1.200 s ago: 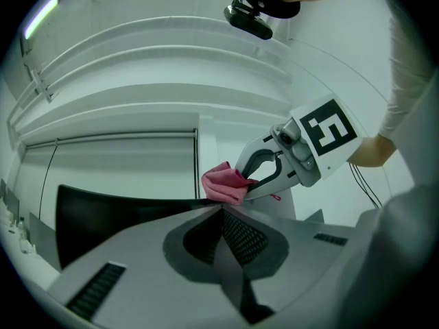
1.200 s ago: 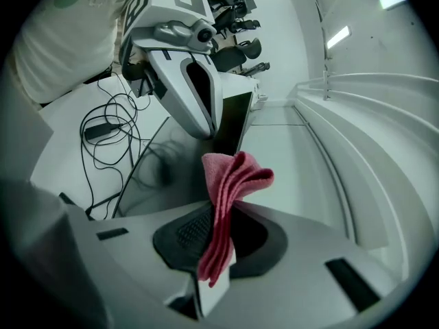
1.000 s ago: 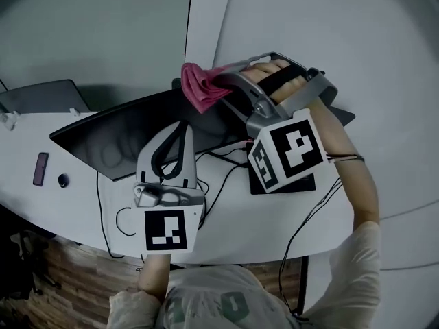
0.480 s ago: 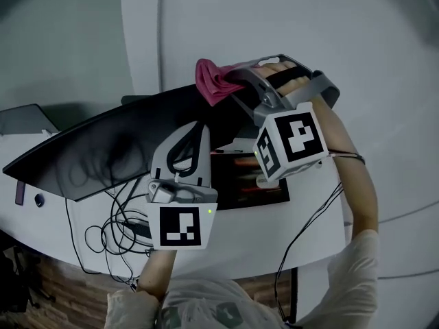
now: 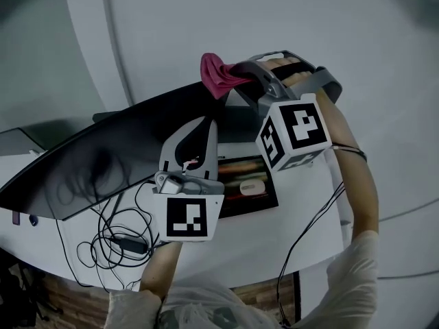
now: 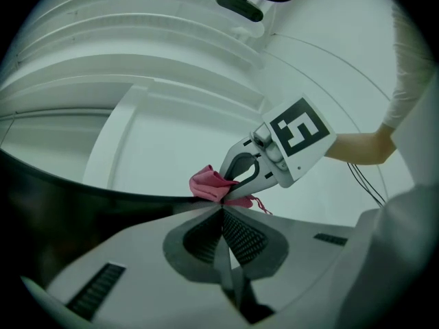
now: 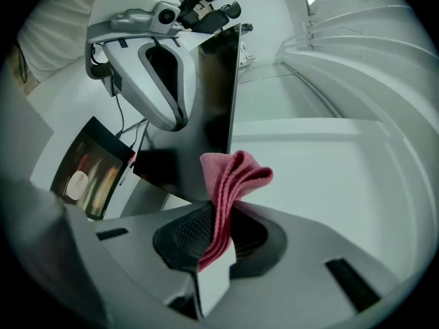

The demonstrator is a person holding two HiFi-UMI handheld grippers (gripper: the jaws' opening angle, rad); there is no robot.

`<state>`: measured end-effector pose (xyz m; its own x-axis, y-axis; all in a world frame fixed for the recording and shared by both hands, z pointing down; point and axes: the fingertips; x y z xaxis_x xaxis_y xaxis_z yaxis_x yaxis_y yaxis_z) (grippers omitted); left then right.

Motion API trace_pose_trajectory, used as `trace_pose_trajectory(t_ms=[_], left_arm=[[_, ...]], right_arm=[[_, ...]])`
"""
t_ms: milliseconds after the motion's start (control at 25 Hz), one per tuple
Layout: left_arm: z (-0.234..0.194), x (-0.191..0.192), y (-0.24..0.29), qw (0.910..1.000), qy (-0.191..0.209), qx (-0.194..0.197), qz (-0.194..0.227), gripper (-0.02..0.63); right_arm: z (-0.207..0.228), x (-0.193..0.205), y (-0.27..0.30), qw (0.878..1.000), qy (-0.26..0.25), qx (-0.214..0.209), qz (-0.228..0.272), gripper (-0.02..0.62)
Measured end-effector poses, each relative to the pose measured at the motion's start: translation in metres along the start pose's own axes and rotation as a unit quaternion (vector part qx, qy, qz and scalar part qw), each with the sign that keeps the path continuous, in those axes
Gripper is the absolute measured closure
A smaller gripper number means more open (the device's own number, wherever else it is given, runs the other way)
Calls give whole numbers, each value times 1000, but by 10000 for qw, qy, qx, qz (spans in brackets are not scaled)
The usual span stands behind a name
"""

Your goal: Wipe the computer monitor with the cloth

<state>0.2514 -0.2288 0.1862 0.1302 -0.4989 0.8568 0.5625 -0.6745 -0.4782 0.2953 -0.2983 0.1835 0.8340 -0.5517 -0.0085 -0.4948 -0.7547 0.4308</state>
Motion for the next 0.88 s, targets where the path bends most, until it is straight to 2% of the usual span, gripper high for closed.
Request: trace_pose_trajectory(t_ms=[320, 400, 480, 560, 640, 720, 880], left_arm=[[5, 14, 10, 9999, -6, 105, -115, 592], [4, 16, 12, 9999, -86, 59, -105, 592], [4, 17, 13, 9998, -130, 63, -99, 592], [3, 19, 13, 9998, -154, 76, -74, 592], [3, 23, 12, 9997, -205, 92, -90, 592], [4, 29, 10, 9995, -217, 151, -149, 592], [8, 47, 7, 9988, -307, 201, -310, 592]], right_arm=[[0, 9, -1, 9995, 243, 97, 164, 545], [4, 6, -2, 9984, 446, 154, 321, 545], [13, 2, -7, 9944, 804, 389, 564, 545], [24, 1, -13, 9873, 1150, 793, 757, 545], [38, 3, -19, 9733, 1622, 1313, 961, 545], [47, 7, -25, 9512, 2231, 1736, 1236, 545], [31, 16, -22, 9080, 3223, 2013, 1763, 545]])
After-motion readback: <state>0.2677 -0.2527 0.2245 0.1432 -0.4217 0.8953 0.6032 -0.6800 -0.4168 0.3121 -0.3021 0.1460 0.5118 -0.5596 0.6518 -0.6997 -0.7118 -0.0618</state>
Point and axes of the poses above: the fingertips, and each gripper's own axes: y forward along the fingers, z to its right, x out of its underside, and after that the axes turned 14 degrees about z, right-handed
